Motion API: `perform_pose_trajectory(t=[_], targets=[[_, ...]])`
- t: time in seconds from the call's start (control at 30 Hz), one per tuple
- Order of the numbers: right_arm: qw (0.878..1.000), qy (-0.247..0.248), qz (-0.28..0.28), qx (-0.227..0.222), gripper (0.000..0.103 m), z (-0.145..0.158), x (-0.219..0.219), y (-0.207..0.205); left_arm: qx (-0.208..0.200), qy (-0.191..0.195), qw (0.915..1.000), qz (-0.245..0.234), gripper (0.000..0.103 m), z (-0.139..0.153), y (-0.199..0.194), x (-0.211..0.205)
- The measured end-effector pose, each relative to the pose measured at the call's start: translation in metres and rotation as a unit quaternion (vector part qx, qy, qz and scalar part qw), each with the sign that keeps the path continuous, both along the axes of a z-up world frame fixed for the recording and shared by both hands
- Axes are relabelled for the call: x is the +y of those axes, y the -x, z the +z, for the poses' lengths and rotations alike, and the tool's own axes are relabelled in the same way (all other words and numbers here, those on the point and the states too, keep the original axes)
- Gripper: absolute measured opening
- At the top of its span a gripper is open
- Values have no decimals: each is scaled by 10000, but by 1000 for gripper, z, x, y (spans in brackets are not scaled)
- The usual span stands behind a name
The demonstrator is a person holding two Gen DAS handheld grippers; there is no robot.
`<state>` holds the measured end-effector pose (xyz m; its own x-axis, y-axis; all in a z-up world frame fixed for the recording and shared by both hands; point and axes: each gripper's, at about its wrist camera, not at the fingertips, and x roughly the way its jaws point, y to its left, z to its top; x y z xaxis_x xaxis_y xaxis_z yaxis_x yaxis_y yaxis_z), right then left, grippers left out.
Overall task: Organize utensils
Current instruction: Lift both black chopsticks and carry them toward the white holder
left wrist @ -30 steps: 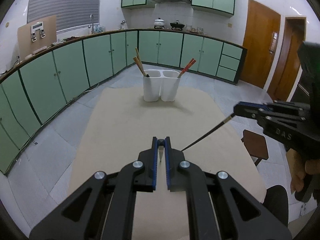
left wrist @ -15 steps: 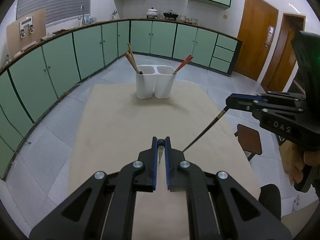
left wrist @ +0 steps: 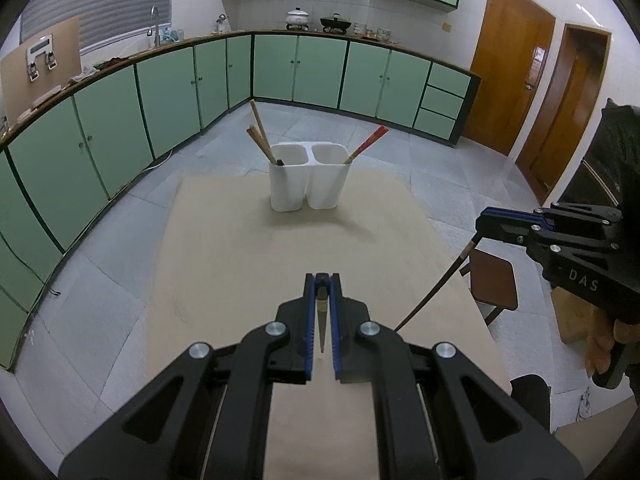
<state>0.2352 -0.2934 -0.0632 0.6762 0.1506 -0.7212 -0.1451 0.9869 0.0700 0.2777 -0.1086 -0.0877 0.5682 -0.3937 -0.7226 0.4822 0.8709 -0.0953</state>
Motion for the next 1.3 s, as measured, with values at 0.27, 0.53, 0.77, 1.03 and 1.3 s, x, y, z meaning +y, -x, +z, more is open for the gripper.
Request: perform_pose_trajectory(t=[0.27,0.53,0.77,1.03,1.3], targets=[[10000,38,-24,10,6,26,-10,-16,-35,-3,10000,-11,6,29,-26,-6],[9999,45,-97,-5,6,56,-20,-42,-273,-28,9996,-49,6,66,-51,-20],[9998,86,-195,-48,6,83,-29,-73,-458,55,9989,-5,6,98,-80,-31],[9995,150,-270,-114,6,110,-32,-108,-598,187,9980,107,6,129,-125,-46],[9985,122,-438,-305,6,134,-38,-148,-650,292,9972,242,6,148,-173,-67]])
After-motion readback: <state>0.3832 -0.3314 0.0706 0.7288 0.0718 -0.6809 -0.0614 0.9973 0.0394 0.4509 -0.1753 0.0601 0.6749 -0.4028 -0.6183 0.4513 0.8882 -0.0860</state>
